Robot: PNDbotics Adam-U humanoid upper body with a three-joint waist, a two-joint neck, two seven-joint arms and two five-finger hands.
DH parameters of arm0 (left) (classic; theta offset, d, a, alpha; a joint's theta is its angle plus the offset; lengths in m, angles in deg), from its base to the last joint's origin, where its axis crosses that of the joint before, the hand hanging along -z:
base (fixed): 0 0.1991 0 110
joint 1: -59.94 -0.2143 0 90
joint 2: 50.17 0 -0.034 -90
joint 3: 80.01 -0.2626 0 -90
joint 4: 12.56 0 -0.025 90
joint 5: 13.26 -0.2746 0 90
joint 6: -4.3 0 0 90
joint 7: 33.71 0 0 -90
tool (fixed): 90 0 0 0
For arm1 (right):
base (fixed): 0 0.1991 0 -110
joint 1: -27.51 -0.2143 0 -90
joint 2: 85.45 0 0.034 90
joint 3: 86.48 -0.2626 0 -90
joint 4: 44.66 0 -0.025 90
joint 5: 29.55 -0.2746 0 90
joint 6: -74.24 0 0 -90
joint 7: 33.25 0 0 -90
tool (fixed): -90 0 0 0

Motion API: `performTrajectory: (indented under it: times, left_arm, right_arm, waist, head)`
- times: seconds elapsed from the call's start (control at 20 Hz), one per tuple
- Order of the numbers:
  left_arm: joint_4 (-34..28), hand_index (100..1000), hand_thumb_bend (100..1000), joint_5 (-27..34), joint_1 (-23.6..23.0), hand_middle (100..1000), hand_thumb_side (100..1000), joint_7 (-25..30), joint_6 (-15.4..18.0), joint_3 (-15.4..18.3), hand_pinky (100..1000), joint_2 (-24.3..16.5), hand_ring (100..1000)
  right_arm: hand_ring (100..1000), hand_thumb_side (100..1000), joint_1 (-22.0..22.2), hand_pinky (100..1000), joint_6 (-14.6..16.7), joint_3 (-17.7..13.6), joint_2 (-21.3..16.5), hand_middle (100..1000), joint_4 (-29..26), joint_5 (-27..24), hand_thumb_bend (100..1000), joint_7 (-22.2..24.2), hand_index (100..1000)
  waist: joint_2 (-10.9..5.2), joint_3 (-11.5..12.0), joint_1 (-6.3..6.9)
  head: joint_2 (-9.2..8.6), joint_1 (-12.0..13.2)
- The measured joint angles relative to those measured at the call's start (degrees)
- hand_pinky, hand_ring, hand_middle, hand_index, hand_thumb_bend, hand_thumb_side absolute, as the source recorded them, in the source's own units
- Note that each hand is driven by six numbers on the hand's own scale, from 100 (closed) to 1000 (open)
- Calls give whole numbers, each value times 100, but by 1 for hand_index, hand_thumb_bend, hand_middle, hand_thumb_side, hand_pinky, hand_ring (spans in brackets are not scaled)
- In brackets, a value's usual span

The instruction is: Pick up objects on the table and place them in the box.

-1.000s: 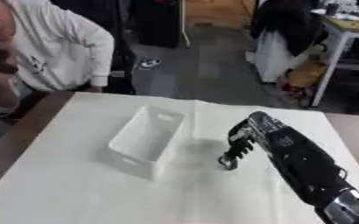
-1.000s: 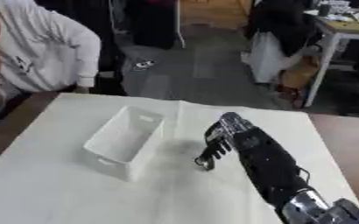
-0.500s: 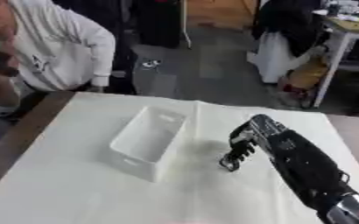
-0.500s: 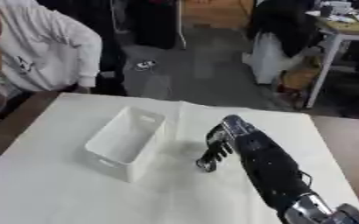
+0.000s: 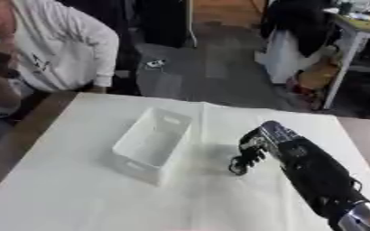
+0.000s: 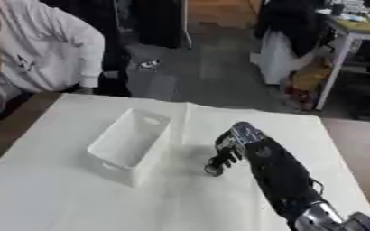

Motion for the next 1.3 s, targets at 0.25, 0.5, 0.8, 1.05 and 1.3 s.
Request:
performTrajectory:
  times: [0.25,0.5,0.8,1.05,1.3]
  left_arm:
    - [0,732,226,0,1,718,785,0,1,0,794,0,623]
    - [0,732,223,2,1,718,787,2,0,0,796,0,623]
    - [0,732,220,32,1,719,788,29,-14,0,797,1,623]
    - [0,732,218,41,-5,719,790,33,-14,1,798,2,623]
    - [0,732,216,42,-28,720,791,35,-15,2,799,4,623]
  right_arm:
    - [549,1000,3,639,-45,-35,1,480,11,59,292,-205,539]
    - [485,1000,50,556,-74,-66,2,410,37,49,224,-519,434]
    - [301,1000,157,300,138,-61,5,219,56,67,100,-775,299]
    - [160,957,339,100,586,-71,9,100,60,82,100,-1136,172]
    - [100,905,608,100,1247,-154,2,100,68,-147,100,-1932,100]
  waist:
    - [32,10,-7]
    - [36,20,-29]
    - [38,21,-35]
    - [38,19,-36]
    - [44,-6,-36]
  head:
    - [-6,3]
    - [-47,5]
    - [-47,6]
    - [-47,12]
    - [-47,28]
